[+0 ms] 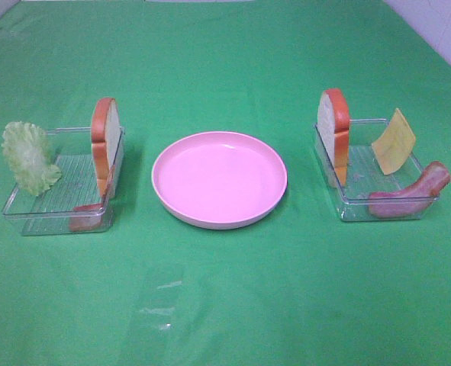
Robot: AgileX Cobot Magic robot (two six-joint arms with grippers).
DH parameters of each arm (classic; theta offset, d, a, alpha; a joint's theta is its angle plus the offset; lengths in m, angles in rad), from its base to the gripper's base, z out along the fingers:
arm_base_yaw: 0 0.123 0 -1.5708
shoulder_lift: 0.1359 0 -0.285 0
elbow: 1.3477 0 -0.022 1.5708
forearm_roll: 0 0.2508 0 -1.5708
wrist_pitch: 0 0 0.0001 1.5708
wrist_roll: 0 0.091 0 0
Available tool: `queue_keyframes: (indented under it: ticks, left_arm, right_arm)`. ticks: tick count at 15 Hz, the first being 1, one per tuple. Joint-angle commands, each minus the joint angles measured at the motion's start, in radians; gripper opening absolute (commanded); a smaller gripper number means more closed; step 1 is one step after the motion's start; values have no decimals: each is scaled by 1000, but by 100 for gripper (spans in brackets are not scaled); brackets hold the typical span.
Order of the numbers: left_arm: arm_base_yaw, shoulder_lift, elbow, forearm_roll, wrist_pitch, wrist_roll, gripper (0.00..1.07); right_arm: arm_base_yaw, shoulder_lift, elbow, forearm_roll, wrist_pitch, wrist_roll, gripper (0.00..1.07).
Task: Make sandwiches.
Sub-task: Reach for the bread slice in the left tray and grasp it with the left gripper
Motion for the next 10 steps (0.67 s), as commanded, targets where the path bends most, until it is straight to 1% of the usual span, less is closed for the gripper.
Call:
queue_keyframes:
  ticks: [1,10]
  left_arm:
    - [3,-14,1,-1,-4,-8,86]
    - [3,-14,1,-1,-4,-10,86]
  right_arm:
    - [-4,-19,3,-6,-2,-5,96]
    - [-4,-19,3,-6,-2,-5,96]
